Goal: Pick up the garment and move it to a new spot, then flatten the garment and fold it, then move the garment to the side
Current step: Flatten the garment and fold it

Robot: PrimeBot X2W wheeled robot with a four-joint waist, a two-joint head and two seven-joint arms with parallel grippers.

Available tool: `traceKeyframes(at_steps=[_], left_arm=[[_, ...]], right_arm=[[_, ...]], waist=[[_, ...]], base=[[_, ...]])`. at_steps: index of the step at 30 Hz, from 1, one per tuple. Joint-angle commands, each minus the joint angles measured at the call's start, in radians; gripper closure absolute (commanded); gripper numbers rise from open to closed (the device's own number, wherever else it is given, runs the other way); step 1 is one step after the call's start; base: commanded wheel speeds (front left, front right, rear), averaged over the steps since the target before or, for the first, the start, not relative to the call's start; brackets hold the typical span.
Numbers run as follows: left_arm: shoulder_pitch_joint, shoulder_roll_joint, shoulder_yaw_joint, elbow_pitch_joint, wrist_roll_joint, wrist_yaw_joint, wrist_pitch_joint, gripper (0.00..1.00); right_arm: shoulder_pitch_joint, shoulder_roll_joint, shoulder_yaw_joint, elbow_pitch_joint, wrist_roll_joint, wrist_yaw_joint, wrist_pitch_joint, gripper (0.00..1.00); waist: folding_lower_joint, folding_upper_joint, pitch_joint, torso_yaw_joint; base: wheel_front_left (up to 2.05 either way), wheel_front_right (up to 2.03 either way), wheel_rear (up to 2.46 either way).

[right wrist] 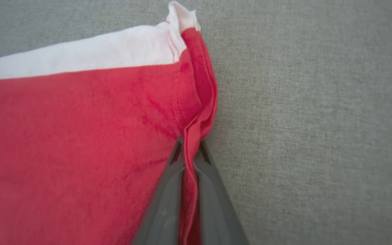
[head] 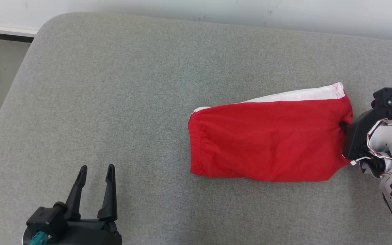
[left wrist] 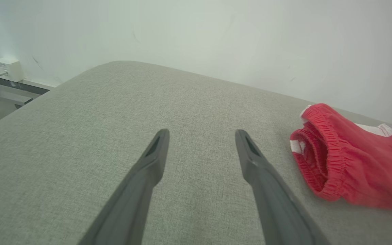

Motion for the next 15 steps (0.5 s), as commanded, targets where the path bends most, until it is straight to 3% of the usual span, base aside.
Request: traceKeyframes(at_steps=[1, 15], left_arm=[[0.008, -0.003, 0.000, 0.002, 0.006, -0.005, -0.004, 0.00], [0.032, -0.010, 0.003, 0.013, 0.004, -0.014, -0.004, 0.00]], right_arm=[[0.021, 0.000, 0.004, 0.031, -0.017, -0.005, -0.003, 1.00], [0.002, -0.079, -0.107, 0.053, -0.182, -0.004, -0.193, 1.00]], waist=[[0.0002, 0.0001, -0.001, -0.003], [0.0002, 0.0001, -0.077, -0.074]], base=[[0.00, 0.00, 0.00], [0.00, 0.00, 0.00]])
